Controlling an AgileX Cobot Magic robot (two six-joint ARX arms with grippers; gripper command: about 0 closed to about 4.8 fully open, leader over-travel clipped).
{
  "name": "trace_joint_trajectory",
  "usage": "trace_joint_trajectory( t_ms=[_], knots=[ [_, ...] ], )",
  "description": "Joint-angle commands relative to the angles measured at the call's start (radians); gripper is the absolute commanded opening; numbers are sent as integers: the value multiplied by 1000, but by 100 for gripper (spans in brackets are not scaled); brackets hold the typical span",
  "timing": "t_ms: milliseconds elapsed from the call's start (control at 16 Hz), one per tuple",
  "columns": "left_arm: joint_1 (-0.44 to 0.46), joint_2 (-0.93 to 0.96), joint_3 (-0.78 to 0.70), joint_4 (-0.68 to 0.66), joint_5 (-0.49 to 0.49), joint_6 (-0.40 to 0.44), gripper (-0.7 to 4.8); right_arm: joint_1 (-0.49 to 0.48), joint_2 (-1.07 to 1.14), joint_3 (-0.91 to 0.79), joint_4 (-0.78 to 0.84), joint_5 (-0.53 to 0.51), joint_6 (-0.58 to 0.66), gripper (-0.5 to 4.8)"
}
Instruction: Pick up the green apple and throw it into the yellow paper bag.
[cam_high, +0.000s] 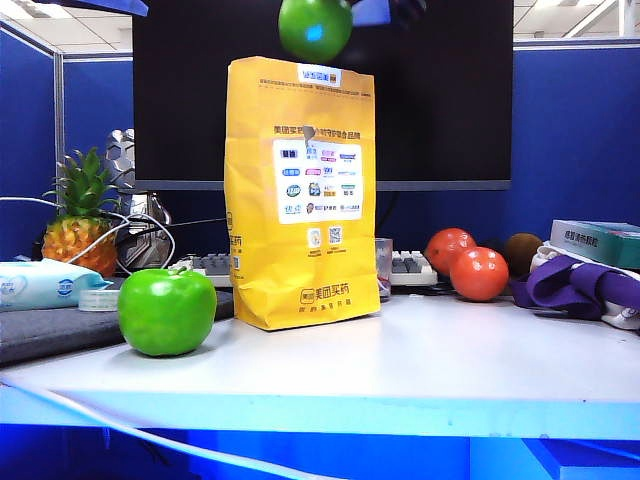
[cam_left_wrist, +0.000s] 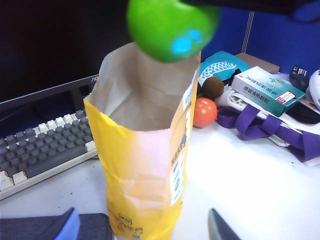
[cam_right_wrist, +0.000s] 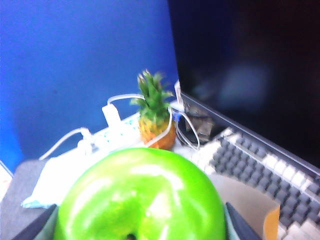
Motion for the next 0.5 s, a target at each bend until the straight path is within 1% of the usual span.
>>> trace_joint_trajectory(
  t_ms=[62,125,187,312,499],
  knots=[
    [1,-3,3,13,6,3,343,0,16,10,54,-5,3,257],
    [1,-2,3,13,6,3,343,0,21,10,84,-5,3,462],
    [1,-2,3,13,6,3,343,0,21,11,108,-6,-10,479],
    [1,-2,3,13,6,3,343,0,21,13,163,-4,-3,479],
    [1,-3,3,7,6,4,343,0,14,16,161,-12,30,479]
  ],
)
